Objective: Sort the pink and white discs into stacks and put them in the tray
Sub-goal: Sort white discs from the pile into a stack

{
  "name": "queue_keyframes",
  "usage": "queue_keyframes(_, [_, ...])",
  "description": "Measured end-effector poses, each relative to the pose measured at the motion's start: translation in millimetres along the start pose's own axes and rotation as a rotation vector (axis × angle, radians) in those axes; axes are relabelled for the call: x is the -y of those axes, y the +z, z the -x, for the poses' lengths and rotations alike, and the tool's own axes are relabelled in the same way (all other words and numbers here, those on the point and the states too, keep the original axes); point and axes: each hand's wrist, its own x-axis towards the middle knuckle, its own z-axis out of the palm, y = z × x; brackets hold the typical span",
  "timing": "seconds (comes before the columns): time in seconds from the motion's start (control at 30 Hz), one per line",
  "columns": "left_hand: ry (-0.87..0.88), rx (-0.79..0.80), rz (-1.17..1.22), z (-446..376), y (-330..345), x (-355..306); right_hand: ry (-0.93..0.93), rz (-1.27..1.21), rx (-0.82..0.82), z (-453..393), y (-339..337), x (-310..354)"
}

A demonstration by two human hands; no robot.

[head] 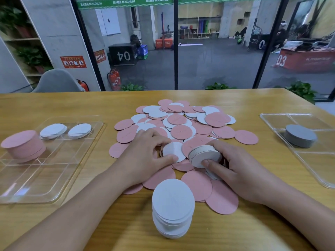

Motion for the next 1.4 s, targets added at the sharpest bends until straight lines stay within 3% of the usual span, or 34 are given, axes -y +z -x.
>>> queue_keyframes(0.17, [-0.015,-0.016,0.013,1.0,-0.6,-5.5,-0.003,0.005,-0.001,0.2,-0.2,1.2])
queue_keyframes(0.33, [-0.101,-0.175,0.422,-0.5,-6.8,-4.9,0.011,0.009,-0.001,0.7,0.3,-0.6])
queue_keyframes(0.5, [-0.106,-0.296,0.644,-1.7,-13.8,-4.9,0.013,0.009,0.001,1.5,-0.7,0.5])
queue_keyframes(0.67, [-0.029,-0.258,0.542,0.3,-12.3,-5.6,0.008,-0.008,-0.001,2.1,-0.4,-0.8])
queue_keyframes(1.07, [0.056,-0.021,0.673,5.0,10.0,-25.0,0.008,-0.027,-0.036,-0.3,-0.5,3.4])
queue_keyframes(1.33, [0.083,0.032,0.566,9.2,8.6,-40.0,-0.004,0.096,-0.001,-2.8,10.0,10.0])
queue_keyframes(1.4, [0.127,-0.002,0.444,10.0,9.1,-41.1,-0.023,0.109,0.001,-2.2,10.6,12.8])
